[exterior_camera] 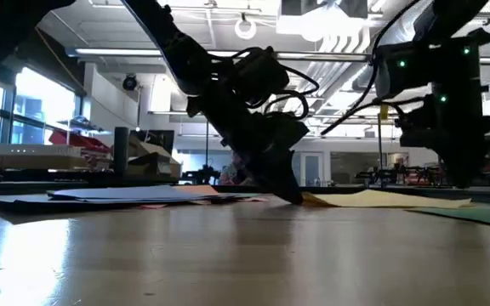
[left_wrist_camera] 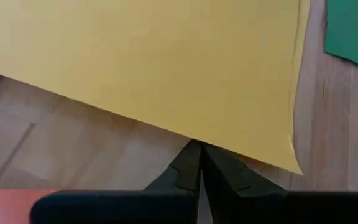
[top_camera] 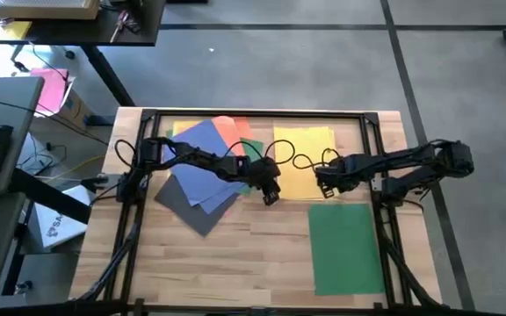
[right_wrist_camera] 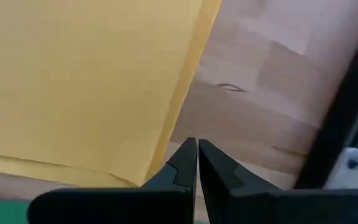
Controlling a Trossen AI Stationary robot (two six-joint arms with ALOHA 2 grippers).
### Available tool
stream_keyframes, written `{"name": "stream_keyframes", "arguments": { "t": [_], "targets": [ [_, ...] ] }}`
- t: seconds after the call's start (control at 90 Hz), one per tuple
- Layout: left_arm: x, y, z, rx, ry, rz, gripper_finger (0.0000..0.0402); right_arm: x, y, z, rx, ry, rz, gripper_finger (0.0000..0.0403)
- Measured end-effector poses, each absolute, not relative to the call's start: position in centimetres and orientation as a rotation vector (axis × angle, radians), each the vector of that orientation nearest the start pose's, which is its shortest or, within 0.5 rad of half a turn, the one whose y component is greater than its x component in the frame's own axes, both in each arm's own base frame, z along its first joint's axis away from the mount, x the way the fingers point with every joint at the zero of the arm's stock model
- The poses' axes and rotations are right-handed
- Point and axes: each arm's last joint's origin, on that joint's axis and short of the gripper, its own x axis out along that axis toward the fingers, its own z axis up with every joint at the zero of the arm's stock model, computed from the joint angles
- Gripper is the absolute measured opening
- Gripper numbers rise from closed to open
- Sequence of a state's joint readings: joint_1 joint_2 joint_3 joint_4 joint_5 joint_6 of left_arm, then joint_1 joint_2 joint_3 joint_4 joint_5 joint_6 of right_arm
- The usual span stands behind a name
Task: Organize paper
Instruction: Adjust the top right yellow paper
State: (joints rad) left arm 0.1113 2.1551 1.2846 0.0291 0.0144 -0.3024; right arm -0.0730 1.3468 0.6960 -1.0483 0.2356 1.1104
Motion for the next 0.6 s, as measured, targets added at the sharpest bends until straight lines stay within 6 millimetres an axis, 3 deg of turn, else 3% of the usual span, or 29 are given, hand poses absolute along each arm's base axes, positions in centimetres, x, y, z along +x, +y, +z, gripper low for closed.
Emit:
{"name": "stream_keyframes", "arguments": {
  "t": [0.144, 0.333, 0.478, 0.6],
  "targets": [
    [42.8, 4.8, 11.2, -0.309, 0.831, 0.217, 0.0000, 20.0, -1.7, 16.9, 0.553, 1.146, -1.044, 0.0000],
    [41.6, 4.9, 14.1, -0.236, 0.867, 0.291, 0.0000, 22.0, -2.5, 14.8, 0.559, 0.795, -0.879, 0.0000],
    [40.4, 4.6, 15.6, -0.177, 0.928, 0.360, 0.0000, 21.2, -3.5, 12.9, 0.599, 0.664, -0.887, 0.0000],
    [40.0, 3.6, 15.9, -0.125, 0.959, 0.402, 0.0000, 19.5, -3.8, 11.2, 0.642, 0.688, -0.941, 0.0000]
  ]
}}
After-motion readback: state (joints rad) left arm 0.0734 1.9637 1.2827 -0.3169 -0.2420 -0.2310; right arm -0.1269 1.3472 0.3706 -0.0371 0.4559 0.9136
